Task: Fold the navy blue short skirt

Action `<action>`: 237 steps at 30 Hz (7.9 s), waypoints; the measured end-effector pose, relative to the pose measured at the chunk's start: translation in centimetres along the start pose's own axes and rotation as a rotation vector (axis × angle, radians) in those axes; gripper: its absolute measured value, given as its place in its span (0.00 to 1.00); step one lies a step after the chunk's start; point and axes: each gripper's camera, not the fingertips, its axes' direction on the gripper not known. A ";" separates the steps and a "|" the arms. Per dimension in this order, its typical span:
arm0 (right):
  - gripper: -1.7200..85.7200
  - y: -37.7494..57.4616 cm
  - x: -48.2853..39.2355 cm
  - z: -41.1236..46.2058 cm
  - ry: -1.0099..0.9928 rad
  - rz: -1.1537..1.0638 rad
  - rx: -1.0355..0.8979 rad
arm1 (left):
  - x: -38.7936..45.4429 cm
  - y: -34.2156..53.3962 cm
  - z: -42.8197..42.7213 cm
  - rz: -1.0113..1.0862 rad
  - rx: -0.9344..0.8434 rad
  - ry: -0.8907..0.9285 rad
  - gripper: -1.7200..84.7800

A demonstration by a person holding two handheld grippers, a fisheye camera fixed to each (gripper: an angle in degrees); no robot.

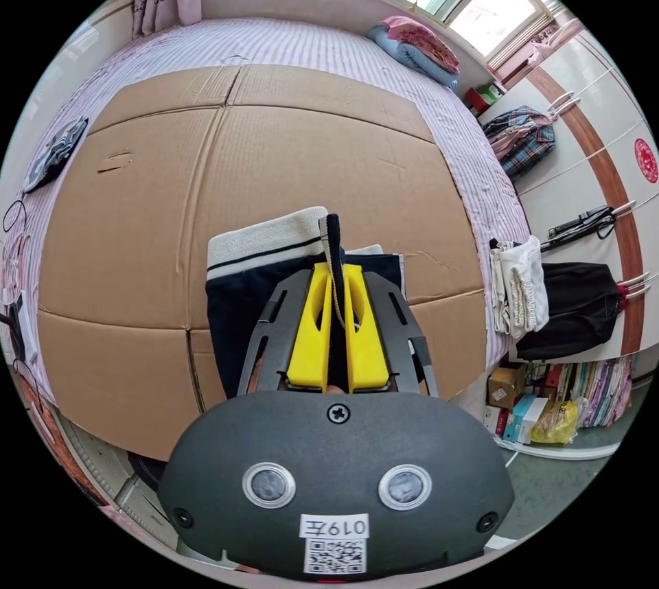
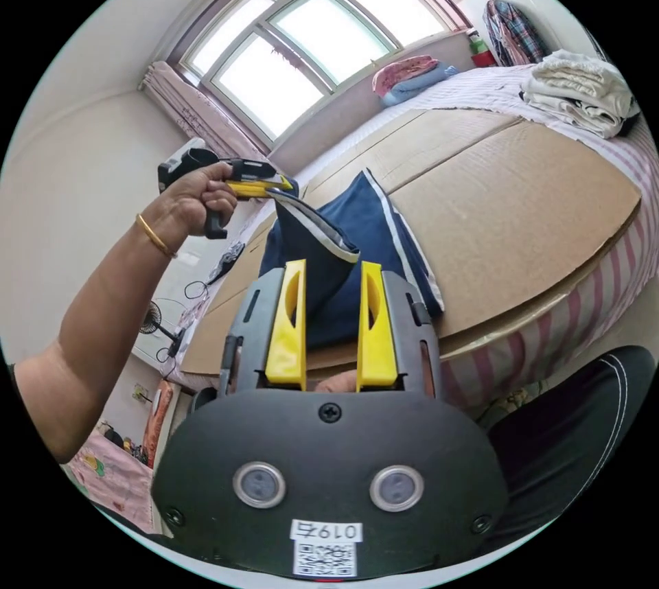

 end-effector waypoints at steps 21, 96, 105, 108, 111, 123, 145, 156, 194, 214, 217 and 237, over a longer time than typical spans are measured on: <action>0.02 -13.3 -1.4 -17.2 0.072 0.142 0.077 | 19.1 -5.7 -4.9 0.148 -0.089 -0.248 0.05; 0.08 -5.1 -0.9 -18.2 0.065 0.102 0.033 | 0.4 54.0 -23.6 0.408 0.406 -0.023 0.08; 0.05 2.8 -18.7 -13.3 0.446 -0.621 0.174 | 8.3 68.8 -21.3 0.806 0.462 -0.464 0.11; 0.08 7.3 -24.6 -7.7 0.467 -0.966 0.132 | 12.2 73.3 -18.7 1.001 0.458 -0.645 0.11; 0.09 14.1 -28.6 -3.1 0.385 -1.228 0.025 | 14.1 74.9 -17.7 1.034 0.436 -0.677 0.11; 0.08 37.8 -30.8 7.5 0.417 -1.456 -0.098 | 19.9 81.8 -15.1 1.143 0.399 -0.782 0.09; 0.01 46.5 -24.7 12.6 0.310 -1.500 -0.097 | 30.1 85.8 -13.9 1.172 0.409 -0.751 0.10; 0.01 46.8 -17.8 11.1 0.280 -1.495 -0.099 | 34.4 85.8 -10.8 1.194 0.332 -1.008 0.07; 0.08 46.9 12.3 4.4 0.891 -2.105 -0.357 | 40.2 81.7 -7.1 1.326 0.255 -1.126 0.03; 0.02 46.0 21.5 0.4 0.948 -2.113 -0.329 | 41.9 79.6 -4.6 1.413 0.155 -1.198 0.03; 0.01 44.8 21.9 -0.8 0.903 -2.059 -0.352 | 41.9 79.0 -5.1 1.388 0.147 -1.162 0.03; 0.02 45.8 21.9 2.5 0.915 -2.053 -0.218 | 41.8 78.2 -5.2 1.290 0.018 -1.297 0.03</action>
